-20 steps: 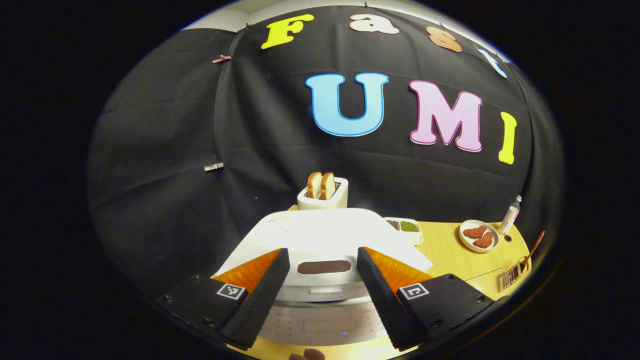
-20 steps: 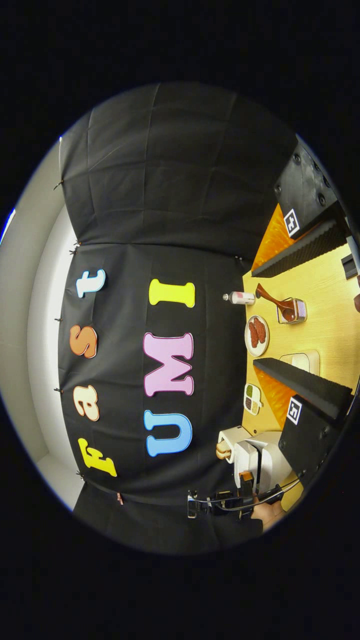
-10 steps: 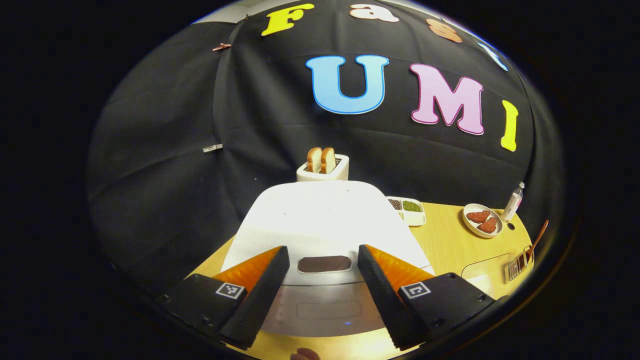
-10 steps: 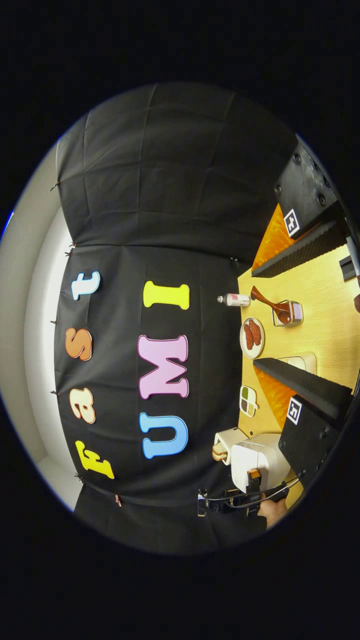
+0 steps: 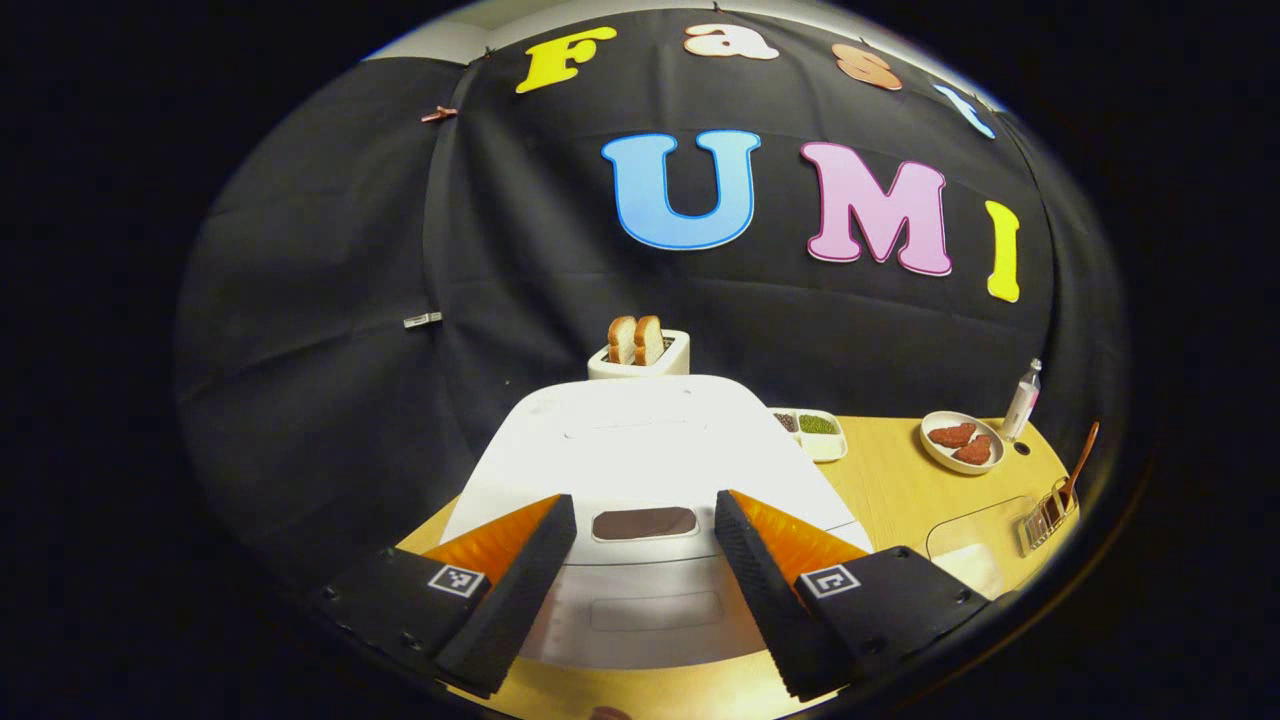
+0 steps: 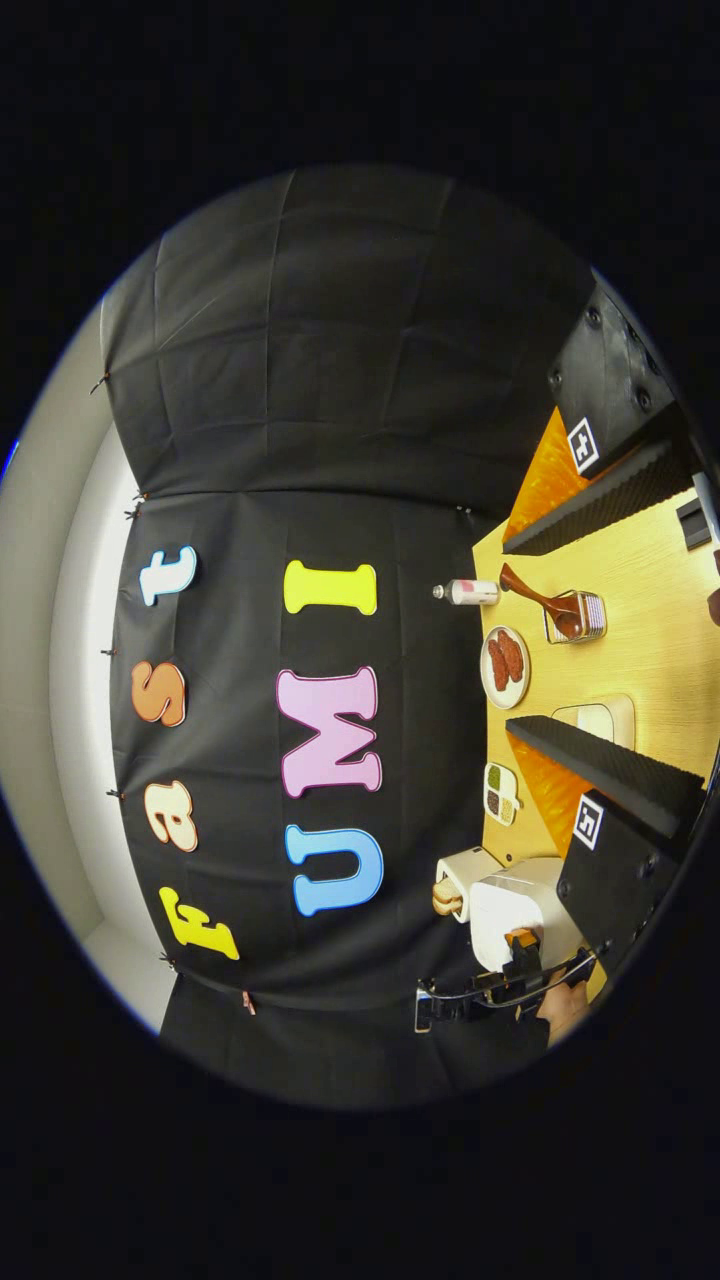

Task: Close the left gripper, press the button to open the rice cooker; take a wooden spoon from the chopstick holder with the right hand, scoop a spoonful of rice and pour it into the rice cooker, then put the wooden spoon back into the chopstick holder.

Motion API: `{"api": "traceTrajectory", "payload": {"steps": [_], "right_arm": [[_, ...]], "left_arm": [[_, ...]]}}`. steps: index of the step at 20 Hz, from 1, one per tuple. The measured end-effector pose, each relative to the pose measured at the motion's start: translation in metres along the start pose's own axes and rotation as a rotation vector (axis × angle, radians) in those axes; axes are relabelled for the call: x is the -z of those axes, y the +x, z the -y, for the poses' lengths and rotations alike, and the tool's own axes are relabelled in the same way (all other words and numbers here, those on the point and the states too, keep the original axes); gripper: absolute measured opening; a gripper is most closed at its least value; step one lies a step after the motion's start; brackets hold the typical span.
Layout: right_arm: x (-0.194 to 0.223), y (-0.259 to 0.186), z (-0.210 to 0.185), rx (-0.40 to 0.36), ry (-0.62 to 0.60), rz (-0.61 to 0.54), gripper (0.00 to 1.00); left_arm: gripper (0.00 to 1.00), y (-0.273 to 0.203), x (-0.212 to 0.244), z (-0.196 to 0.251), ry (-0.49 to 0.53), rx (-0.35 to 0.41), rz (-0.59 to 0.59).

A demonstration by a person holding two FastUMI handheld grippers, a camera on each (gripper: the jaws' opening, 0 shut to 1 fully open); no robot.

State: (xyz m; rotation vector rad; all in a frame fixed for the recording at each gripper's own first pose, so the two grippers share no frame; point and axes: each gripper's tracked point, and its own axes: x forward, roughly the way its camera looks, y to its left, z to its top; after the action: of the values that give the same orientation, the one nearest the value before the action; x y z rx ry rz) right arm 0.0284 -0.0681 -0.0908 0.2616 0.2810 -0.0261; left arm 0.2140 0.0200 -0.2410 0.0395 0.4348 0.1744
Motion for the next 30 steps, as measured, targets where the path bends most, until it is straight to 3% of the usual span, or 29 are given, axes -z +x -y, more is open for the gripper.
{"api": "traceTrajectory", "payload": {"steps": [2,6,18,23,30], "right_arm": [[0.0,0.002,-0.002,-0.01,-0.012,0.001,1.0],[0.003,0.01,-0.005,-0.011,-0.014,-0.011,1.0],[-0.03,0.029,-0.044,-0.087,-0.064,0.072,1.0],[-0.04,0.032,-0.059,-0.113,-0.087,0.104,1.0],[-0.048,0.033,-0.074,-0.121,-0.12,0.146,1.0]], "left_arm": [[0.98,-0.004,-0.002,-0.001,0.035,0.004,-0.019],[0.94,-0.032,-0.041,0.012,0.052,0.073,0.088],[0.94,-0.137,-0.13,-0.005,-0.067,0.158,0.308],[0.93,-0.185,-0.151,-0.014,-0.067,0.189,0.393],[0.95,-0.234,-0.153,-0.008,0.018,0.213,0.448]]}}
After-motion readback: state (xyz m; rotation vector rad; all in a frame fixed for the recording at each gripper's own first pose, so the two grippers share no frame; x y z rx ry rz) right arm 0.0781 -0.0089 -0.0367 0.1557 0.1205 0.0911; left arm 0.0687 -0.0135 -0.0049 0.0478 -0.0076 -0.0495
